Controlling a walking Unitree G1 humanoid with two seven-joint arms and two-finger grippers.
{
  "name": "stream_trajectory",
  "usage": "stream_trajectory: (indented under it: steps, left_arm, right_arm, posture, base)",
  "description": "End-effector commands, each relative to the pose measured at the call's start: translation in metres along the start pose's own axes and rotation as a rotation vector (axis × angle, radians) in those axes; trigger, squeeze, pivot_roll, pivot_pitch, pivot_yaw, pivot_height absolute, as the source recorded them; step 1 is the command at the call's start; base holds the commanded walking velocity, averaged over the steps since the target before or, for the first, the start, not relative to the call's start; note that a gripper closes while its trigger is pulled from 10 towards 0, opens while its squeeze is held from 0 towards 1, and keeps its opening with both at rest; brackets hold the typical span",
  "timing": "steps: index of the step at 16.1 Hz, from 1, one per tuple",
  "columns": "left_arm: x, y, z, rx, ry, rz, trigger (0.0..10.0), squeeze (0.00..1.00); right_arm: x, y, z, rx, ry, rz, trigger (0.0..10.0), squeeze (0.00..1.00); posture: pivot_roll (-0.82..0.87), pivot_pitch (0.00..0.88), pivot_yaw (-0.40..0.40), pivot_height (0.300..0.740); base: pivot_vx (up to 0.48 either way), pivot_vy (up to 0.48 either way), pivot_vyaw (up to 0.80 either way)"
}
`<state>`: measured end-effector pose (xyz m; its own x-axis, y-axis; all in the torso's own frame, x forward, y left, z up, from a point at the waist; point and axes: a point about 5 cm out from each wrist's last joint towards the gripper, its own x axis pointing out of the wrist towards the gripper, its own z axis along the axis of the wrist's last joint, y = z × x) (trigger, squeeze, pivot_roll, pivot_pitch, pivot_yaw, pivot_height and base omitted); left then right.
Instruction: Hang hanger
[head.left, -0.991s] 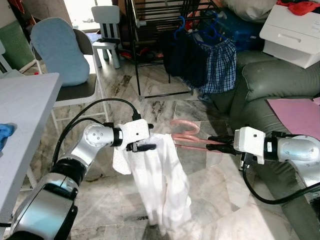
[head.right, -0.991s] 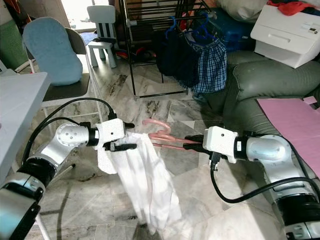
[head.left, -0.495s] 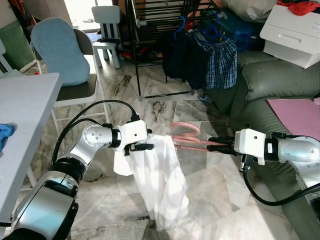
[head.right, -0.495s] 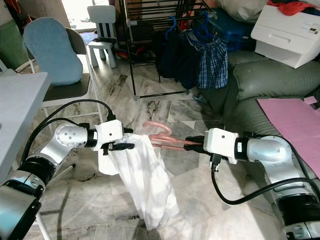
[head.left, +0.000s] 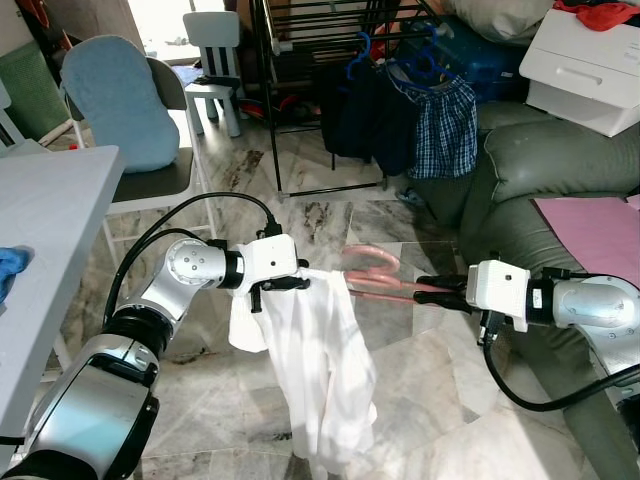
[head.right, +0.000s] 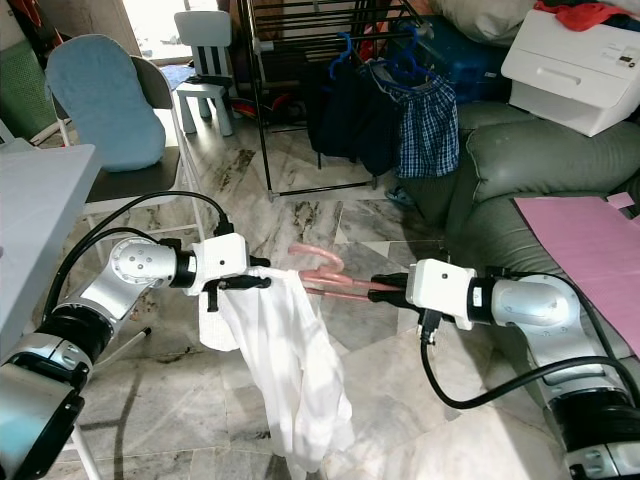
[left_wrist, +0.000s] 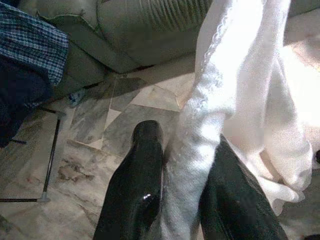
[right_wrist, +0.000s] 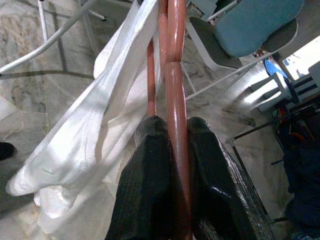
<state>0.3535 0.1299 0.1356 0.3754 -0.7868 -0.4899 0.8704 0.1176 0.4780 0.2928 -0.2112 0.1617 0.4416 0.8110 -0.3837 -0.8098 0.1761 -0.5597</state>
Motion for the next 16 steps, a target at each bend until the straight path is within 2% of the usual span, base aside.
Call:
stream_trajectory:
  steps: [1, 4, 5, 7, 8, 10, 14, 15, 16]
  left_arm:
    - [0.000, 0.003, 0.003, 0.002, -0.013, 0.000, 0.0, 0.00]
    - [0.003, -0.002, 0.001, -0.013, -0.007, -0.026, 0.0, 0.00]
    - [0.003, -0.003, 0.000, -0.024, -0.013, -0.028, 0.0, 0.00]
    - [0.002, -0.003, -0.001, -0.037, -0.014, -0.024, 0.0, 0.00]
    - [-0.002, 0.000, -0.003, -0.076, -0.027, 0.008, 0.0, 0.00]
    - [-0.007, 0.002, -0.007, -0.103, -0.026, 0.046, 0.0, 0.00]
    - [-0.014, -0.004, -0.023, -0.179, -0.010, 0.111, 0.0, 0.00]
    - [-0.016, -0.005, -0.029, -0.205, 0.009, 0.158, 0.0, 0.00]
    - [-0.017, -0.005, -0.030, -0.213, 0.007, 0.182, 0.0, 0.00]
  right_arm:
    - [0.002, -0.005, 0.007, -0.036, -0.031, -0.015, 10.0, 0.00]
    - [0.004, -0.007, 0.007, -0.043, -0.035, -0.038, 10.0, 0.00]
    - [0.006, -0.008, 0.006, 0.002, -0.036, -0.023, 10.0, 1.00]
    - [0.007, -0.008, 0.005, 0.041, -0.030, 0.001, 10.0, 1.00]
    - [0.006, -0.011, 0.003, 0.026, 0.006, 0.021, 10.0, 1.00]
    - [0.003, -0.020, -0.003, 0.007, 0.069, 0.002, 10.0, 1.00]
    - [-0.008, -0.051, -0.002, -0.113, 0.175, -0.169, 10.0, 1.00]
    - [-0.014, -0.063, 0.000, -0.087, 0.173, -0.285, 10.0, 1.00]
    - [-0.016, -0.067, -0.001, -0.058, 0.162, -0.342, 10.0, 1.00]
  posture:
    - [-0.19, 0.000, 0.071, 0.740]
    - [-0.19, 0.000, 0.069, 0.740]
    - [-0.19, 0.000, 0.068, 0.740]
    - [-0.19, 0.000, 0.060, 0.740]
    - [-0.19, 0.000, 0.056, 0.740]
    - [-0.19, 0.000, 0.052, 0.740]
    - [-0.19, 0.000, 0.044, 0.740]
    - [-0.19, 0.000, 0.037, 0.740]
    - [-0.19, 0.000, 0.037, 0.740]
  base:
    - [0.000, 0.000, 0.00]
    - [0.000, 0.000, 0.00]
    - [0.000, 0.000, 0.00]
    - [0.000, 0.000, 0.00]
    - [0.000, 0.000, 0.00]
    - [0.000, 0.000, 0.00]
    - [0.000, 0.000, 0.00]
    - [0.000, 0.000, 0.00]
    - [0.000, 0.000, 0.00]
